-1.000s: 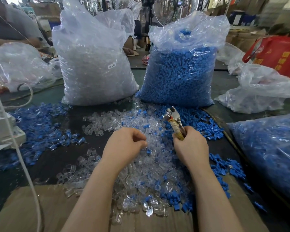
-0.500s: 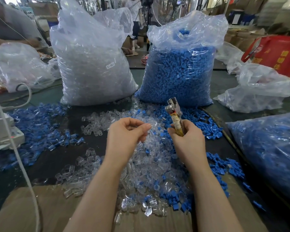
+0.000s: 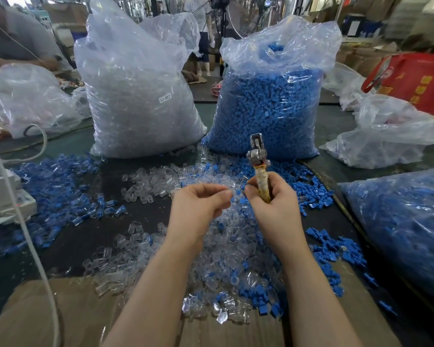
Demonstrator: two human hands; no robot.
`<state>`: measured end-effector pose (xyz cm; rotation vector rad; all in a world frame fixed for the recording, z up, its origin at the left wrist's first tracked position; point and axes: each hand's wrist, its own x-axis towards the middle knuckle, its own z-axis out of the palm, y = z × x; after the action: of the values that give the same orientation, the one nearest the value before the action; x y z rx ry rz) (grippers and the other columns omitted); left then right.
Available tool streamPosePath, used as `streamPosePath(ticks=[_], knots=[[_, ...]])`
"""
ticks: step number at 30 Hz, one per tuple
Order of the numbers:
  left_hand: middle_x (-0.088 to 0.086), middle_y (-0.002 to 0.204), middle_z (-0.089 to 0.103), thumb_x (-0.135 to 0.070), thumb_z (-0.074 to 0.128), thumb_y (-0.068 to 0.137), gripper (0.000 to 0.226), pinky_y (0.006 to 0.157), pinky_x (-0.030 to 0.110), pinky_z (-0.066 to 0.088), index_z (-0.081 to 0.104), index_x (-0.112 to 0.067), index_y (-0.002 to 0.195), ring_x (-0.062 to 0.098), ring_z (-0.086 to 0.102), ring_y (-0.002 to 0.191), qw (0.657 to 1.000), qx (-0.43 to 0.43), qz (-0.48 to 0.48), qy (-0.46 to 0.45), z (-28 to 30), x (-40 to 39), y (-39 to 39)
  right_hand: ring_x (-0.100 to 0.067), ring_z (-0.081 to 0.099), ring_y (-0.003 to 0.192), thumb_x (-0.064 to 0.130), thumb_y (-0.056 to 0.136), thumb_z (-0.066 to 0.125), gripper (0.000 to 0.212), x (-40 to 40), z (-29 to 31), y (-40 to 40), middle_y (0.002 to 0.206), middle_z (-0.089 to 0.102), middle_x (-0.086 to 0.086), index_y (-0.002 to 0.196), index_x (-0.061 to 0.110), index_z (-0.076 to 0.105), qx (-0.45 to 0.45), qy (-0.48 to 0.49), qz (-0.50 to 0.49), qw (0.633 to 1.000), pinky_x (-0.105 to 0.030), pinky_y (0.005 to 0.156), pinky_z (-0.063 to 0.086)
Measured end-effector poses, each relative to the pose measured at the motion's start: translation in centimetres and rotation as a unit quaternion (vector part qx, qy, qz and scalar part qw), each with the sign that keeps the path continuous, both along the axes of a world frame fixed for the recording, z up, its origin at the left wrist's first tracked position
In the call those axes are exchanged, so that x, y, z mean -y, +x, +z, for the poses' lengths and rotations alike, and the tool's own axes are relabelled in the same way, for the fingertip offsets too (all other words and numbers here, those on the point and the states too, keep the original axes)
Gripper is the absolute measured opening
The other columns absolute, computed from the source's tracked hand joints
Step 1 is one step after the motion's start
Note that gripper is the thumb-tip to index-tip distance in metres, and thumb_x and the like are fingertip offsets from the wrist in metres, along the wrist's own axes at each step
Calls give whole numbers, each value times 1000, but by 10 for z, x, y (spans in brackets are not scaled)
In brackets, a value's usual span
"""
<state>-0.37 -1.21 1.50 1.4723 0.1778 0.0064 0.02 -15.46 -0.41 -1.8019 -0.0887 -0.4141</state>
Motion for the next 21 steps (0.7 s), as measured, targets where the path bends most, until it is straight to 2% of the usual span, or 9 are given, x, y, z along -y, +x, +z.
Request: streamPosePath(ticks=[2, 4, 7, 8, 10, 13, 17, 21], knots=[[1, 73, 75, -8, 77, 81, 6, 63, 20, 54, 73, -13, 82, 10, 72, 70, 1000, 3, -3, -13, 1, 2, -1, -19, 56, 63, 14, 93, 65, 12, -2, 2, -1, 75, 62, -5, 84, 20, 60, 4, 15, 21, 1000, -25, 59, 47], [4, 74, 76, -6, 76, 81, 6, 62, 19, 55, 74, -11, 83, 12, 73, 70, 1000, 7, -3, -26, 2, 2, -2, -21, 61, 71, 12, 93, 65, 14, -3, 3, -3, 79, 65, -3, 84, 22, 61, 8, 17, 33, 999, -27, 63, 49], [5, 73, 75, -6, 76, 80, 6, 60, 18, 56, 74, -10, 83, 12, 73, 69, 999, 8, -5, -39, 4, 3, -4, -7, 51, 59, 12, 93, 66, 16, -5, 2, -3, 75, 61, 1, 83, 23, 60, 25, 6, 31, 999, -17, 55, 43], [6, 73, 76, -6, 76, 80, 6, 60, 18, 56, 74, -9, 84, 12, 73, 69, 999, 8, -7, -40, 4, 4, -4, -7, 50, 59, 12, 92, 66, 16, -4, 1, -3, 76, 61, 1, 83, 23, 60, 27, 8, 27, 999, -16, 55, 42], [6, 73, 76, -6, 77, 80, 6, 60, 18, 56, 74, -9, 85, 12, 73, 70, 999, 9, -7, -43, 5, 5, -4, -13, 52, 62, 14, 92, 67, 13, -4, 1, -2, 78, 62, 1, 84, 22, 61, 27, 12, 19, 999, -19, 56, 43], [7, 75, 76, -5, 76, 80, 7, 62, 18, 56, 74, -8, 85, 13, 73, 70, 999, 17, -7, -49, 6, 6, -6, -8, 49, 59, 17, 92, 68, 11, -4, 1, -2, 75, 60, 0, 84, 17, 60, 24, 11, 15, 1000, -21, 55, 42], [8, 77, 76, -4, 76, 80, 7, 64, 19, 57, 74, -6, 86, 15, 74, 72, 998, 29, 1, -52, 7, 8, -6, -10, 47, 60, 19, 92, 68, 14, -6, 0, -2, 75, 58, -5, 85, 10, 59, 19, 10, 9, 1000, -33, 55, 42], [6, 75, 76, -3, 77, 79, 7, 60, 17, 53, 75, -8, 84, 15, 74, 71, 998, 47, 21, -38, 7, 10, -6, -4, 44, 55, 18, 93, 67, 13, -8, 1, -2, 65, 56, 0, 84, 13, 60, 27, 6, 3, 1000, -21, 50, 38]])
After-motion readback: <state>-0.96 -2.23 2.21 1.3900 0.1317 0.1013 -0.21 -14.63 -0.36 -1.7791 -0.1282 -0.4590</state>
